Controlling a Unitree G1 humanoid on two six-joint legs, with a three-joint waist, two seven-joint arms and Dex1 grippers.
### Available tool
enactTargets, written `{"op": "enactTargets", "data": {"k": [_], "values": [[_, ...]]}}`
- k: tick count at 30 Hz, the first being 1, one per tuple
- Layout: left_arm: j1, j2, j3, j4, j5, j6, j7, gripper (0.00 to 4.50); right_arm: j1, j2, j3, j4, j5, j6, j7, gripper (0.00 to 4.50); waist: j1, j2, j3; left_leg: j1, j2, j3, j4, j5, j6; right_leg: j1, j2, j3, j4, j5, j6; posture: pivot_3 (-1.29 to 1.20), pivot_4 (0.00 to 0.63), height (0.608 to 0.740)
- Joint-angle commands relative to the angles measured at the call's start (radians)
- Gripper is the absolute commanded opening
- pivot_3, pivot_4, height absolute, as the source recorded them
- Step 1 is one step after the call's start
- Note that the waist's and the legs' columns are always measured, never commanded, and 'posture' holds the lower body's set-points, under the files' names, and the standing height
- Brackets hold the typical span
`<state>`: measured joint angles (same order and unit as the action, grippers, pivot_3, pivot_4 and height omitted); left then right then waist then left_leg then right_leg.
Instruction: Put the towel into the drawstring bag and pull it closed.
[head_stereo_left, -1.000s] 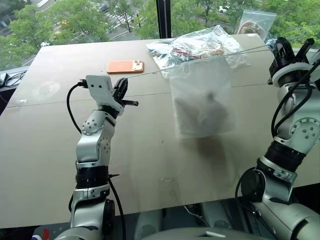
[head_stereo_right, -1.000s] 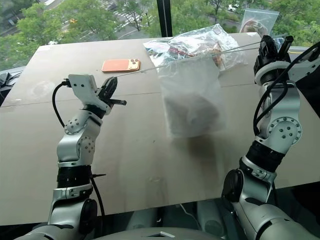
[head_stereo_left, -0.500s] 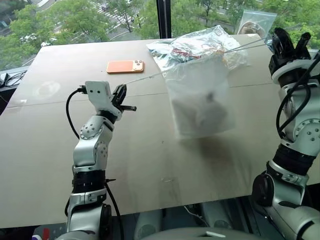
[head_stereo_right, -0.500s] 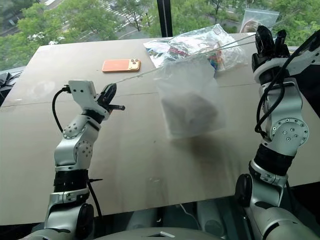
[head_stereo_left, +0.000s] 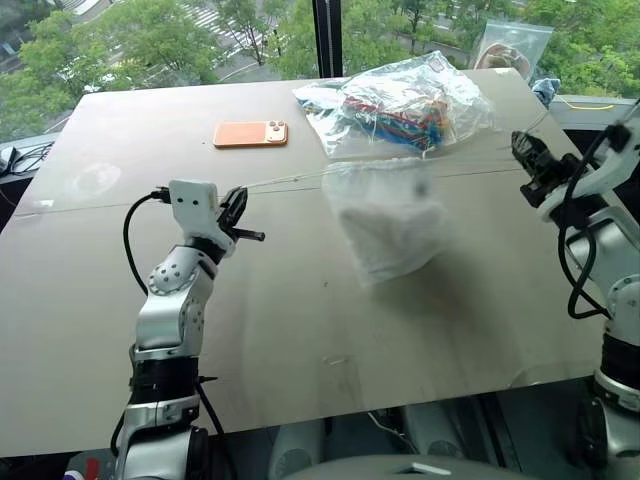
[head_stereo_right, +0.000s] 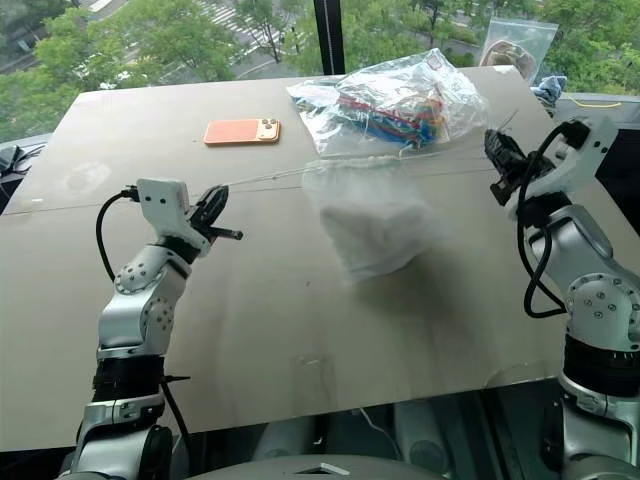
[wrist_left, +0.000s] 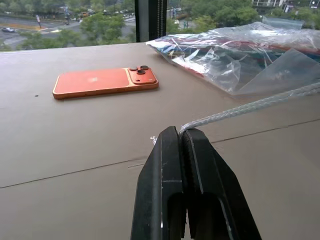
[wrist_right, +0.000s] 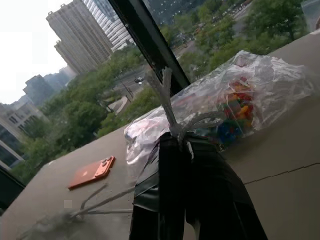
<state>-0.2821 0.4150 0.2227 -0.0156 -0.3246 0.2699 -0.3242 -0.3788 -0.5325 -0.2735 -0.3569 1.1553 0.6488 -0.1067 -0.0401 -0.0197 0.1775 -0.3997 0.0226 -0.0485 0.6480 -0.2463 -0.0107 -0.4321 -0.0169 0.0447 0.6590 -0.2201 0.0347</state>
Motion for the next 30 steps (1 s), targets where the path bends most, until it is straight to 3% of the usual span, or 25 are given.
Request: {"op": "enactTargets", "data": {"k": [1, 6, 7, 9, 14, 17, 24, 30], "values": [[0.044, 0.030, 0.008, -0.041, -0.002, -0.025, -0.059, 0.00, 0.022, -0.023, 0.021, -0.069, -0.036, 0.023, 0.069, 0.04, 0.000, 0.000, 0.000, 0.000, 0.000, 0.000, 0.000, 0.000, 0.000, 0.000, 0.000, 0.000, 0.000, 0.000, 0.000, 0.00, 0.150, 0.740], [0.098, 0.044, -0.017, -0.053, 0.016, -0.036, -0.120, 0.00, 0.043, -0.045, 0.089, -0.068, -0.128, 0.064, 0.138, 0.04, 0.003, 0.000, 0.000, 0.000, 0.000, 0.000, 0.001, 0.000, 0.000, 0.000, 0.000, 0.000, 0.000, 0.000, 0.000, 0.00, 0.150, 0.740], [0.103, 0.043, -0.018, -0.050, 0.018, -0.039, -0.126, 0.00, 0.047, -0.050, 0.109, -0.066, -0.154, 0.069, 0.156, 0.51, 0.003, 0.000, 0.000, 0.000, 0.000, 0.000, 0.001, 0.000, 0.000, 0.000, 0.000, 0.000, 0.000, 0.000, 0.000, 0.00, 0.150, 0.740], [0.106, 0.040, -0.020, -0.041, 0.018, -0.045, -0.134, 0.00, 0.051, -0.047, 0.138, -0.063, -0.186, 0.079, 0.183, 0.74, 0.005, 0.000, 0.000, 0.000, 0.000, 0.000, 0.001, 0.000, 0.000, 0.000, 0.000, 0.000, 0.000, 0.000, 0.000, 0.00, 0.150, 0.740], [0.109, 0.040, -0.022, -0.005, 0.021, -0.076, -0.163, 0.00, 0.053, -0.013, 0.175, -0.055, -0.247, 0.097, 0.202, 2.73, 0.003, 0.000, 0.000, 0.000, 0.000, 0.000, 0.001, 0.000, 0.000, 0.000, 0.000, 0.000, 0.000, 0.000, 0.000, 0.00, 0.150, 0.740], [0.110, 0.041, -0.019, 0.030, 0.025, -0.108, -0.186, 0.00, 0.052, 0.007, 0.181, -0.051, -0.267, 0.108, 0.211, 4.27, 0.003, 0.000, 0.000, 0.000, 0.000, 0.000, 0.001, 0.000, 0.000, 0.000, 0.000, 0.000, 0.000, 0.000, 0.000, 0.00, 0.150, 0.740], [0.123, 0.040, -0.027, 0.054, 0.044, -0.162, -0.213, 0.00, 0.003, 0.059, 0.227, -0.041, -0.356, 0.111, 0.225, 4.27, 0.001, 0.000, 0.000, 0.000, 0.000, 0.000, 0.001, 0.000, 0.000, 0.000, 0.000, 0.000, 0.000, 0.000, 0.000, 0.00, 0.150, 0.740], [0.121, 0.019, -0.042, 0.016, 0.043, -0.147, -0.202, 0.00, -0.057, 0.051, 0.389, 0.035, -0.557, 0.079, 0.312, 4.27, 0.001, 0.000, 0.000, 0.001, 0.000, 0.000, 0.001, 0.000, 0.000, 0.000, 0.000, 0.000, 0.001, 0.000, 0.000, 0.00, 0.150, 0.740]]}}
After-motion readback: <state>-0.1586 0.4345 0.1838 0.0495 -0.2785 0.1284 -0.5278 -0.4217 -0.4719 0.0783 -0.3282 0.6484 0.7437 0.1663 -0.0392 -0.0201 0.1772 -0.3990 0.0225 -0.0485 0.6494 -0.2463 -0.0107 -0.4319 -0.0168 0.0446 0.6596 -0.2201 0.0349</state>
